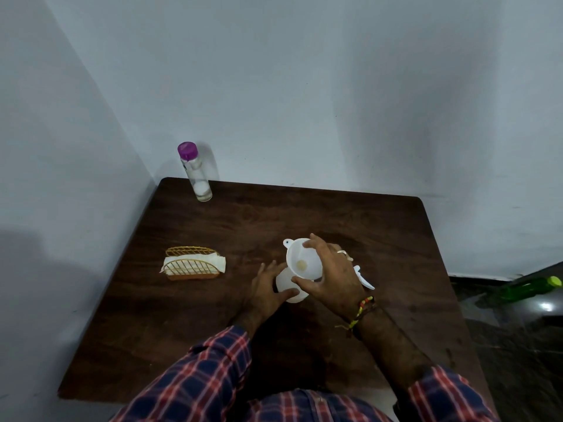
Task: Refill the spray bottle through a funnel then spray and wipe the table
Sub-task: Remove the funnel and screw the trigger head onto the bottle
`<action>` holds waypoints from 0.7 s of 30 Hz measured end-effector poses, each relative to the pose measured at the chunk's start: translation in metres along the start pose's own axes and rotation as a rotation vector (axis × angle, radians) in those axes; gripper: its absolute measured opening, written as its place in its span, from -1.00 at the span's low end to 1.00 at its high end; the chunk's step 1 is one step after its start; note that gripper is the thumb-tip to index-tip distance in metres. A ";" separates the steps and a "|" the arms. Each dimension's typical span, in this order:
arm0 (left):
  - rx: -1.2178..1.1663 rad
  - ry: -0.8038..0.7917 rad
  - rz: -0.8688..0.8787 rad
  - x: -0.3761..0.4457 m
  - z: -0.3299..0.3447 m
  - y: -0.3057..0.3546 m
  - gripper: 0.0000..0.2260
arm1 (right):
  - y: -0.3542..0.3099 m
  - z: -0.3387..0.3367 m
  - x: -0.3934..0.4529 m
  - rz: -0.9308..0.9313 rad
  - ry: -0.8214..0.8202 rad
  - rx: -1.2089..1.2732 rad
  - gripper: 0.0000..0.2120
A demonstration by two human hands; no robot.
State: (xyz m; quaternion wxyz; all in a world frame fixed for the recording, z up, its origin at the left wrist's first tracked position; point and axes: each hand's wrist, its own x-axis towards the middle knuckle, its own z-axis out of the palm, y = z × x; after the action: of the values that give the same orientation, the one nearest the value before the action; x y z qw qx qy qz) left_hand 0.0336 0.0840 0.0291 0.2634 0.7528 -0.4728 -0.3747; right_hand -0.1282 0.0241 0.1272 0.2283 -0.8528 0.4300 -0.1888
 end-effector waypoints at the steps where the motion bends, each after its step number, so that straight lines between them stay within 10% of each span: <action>1: 0.000 -0.007 -0.017 0.001 0.000 0.000 -0.34 | 0.001 0.000 0.000 -0.011 0.003 0.007 -0.34; 8: 0.028 -0.034 -0.047 0.006 0.001 -0.009 -0.32 | 0.002 -0.001 0.002 -0.136 -0.035 -0.062 -0.81; 21: -0.013 -0.040 -0.061 0.000 0.000 -0.005 -0.38 | 0.003 -0.002 -0.004 -0.099 -0.023 0.029 -0.81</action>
State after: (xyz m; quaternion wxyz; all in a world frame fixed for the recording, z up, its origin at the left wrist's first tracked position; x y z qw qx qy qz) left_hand 0.0364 0.0858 0.0248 0.2472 0.7575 -0.4525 -0.4003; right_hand -0.1337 0.0249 0.1265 0.2360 -0.8716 0.3820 -0.1964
